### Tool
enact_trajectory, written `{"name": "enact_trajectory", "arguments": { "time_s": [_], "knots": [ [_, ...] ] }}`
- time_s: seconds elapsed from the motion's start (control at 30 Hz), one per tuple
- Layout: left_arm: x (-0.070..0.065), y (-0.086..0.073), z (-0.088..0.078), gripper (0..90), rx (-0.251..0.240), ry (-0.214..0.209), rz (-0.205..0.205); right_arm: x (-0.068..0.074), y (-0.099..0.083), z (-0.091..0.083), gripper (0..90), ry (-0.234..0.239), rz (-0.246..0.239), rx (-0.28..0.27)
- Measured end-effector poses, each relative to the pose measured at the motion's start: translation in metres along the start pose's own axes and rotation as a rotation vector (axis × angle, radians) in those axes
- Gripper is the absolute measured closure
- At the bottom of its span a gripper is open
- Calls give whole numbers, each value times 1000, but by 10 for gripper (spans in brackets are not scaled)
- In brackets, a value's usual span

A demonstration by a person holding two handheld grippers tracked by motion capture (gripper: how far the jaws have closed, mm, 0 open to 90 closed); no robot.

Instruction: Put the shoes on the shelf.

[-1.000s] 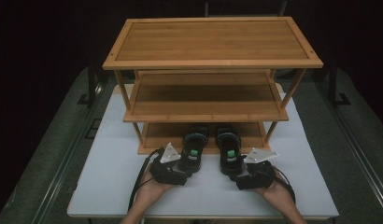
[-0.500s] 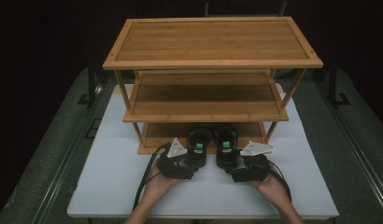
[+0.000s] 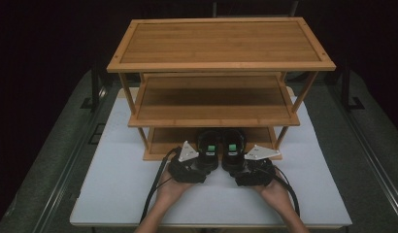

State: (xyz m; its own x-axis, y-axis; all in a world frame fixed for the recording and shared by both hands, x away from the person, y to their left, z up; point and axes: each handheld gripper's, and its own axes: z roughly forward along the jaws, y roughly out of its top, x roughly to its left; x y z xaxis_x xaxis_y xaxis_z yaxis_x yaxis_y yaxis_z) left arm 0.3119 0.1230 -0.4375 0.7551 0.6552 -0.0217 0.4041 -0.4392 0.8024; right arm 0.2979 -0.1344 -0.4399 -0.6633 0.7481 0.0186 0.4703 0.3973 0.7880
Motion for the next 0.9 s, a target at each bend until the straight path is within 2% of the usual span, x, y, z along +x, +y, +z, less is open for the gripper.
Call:
{"name": "enact_trajectory", "arguments": {
  "time_s": [0.2,0.33,0.6,0.8,0.83,0.87,0.9],
  "knots": [
    [-1,0,2,235,-6,5,-8,0,-1,2,165,-3,18,-13],
    [-1,1,3,234,-8,8,-6,2,-1,4,160,-14,13,-27],
    [-2,0,2,240,-14,8,-7,4,-3,5,158,-21,38,-28],
    [-6,2,-11,245,-31,-12,-5,4,-9,-1,182,-25,58,-36],
    [-8,1,-13,251,-39,-17,-5,4,-9,-3,217,-21,61,-42],
    [-9,0,-16,329,-42,-30,6,8,-12,-9,267,-40,72,-66],
    [-12,-1,-18,329,-51,-33,14,8,-12,-9,267,-40,72,-66]
  ]
}}
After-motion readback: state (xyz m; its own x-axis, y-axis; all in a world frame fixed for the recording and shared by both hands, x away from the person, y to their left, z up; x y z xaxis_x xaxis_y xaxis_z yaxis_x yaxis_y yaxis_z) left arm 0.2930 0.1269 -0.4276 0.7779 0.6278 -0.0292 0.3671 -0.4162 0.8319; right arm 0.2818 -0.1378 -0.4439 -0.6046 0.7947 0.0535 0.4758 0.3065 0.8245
